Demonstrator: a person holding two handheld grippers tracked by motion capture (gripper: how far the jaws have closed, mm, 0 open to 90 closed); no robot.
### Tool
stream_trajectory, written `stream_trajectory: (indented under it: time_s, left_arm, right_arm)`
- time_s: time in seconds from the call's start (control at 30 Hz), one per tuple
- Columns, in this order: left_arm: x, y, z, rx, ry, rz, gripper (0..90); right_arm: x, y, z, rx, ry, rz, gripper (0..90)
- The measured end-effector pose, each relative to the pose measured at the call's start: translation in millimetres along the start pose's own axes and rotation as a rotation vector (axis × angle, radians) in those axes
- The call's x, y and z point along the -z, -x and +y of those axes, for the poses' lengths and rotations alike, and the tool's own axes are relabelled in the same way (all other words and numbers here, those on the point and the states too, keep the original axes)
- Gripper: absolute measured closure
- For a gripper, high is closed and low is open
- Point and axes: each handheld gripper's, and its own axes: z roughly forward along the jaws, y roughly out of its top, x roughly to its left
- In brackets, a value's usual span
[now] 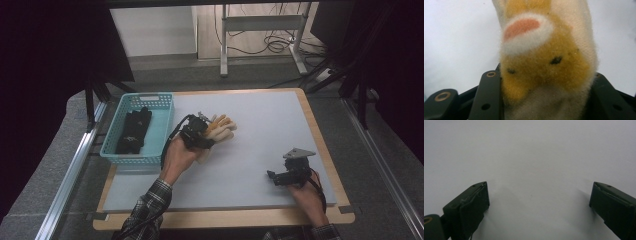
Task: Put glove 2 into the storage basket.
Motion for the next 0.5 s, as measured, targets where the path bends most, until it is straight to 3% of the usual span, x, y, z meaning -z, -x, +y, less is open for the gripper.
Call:
stream_trajectory:
  time_s: [0.5]
  left_arm:
    - [28.7,-32.2,-7.9,0.069,0.011,0.051,53.6]
  right_arm:
    - [0.0,0.0,0.0,0.0,0.001,0.0,2.4]
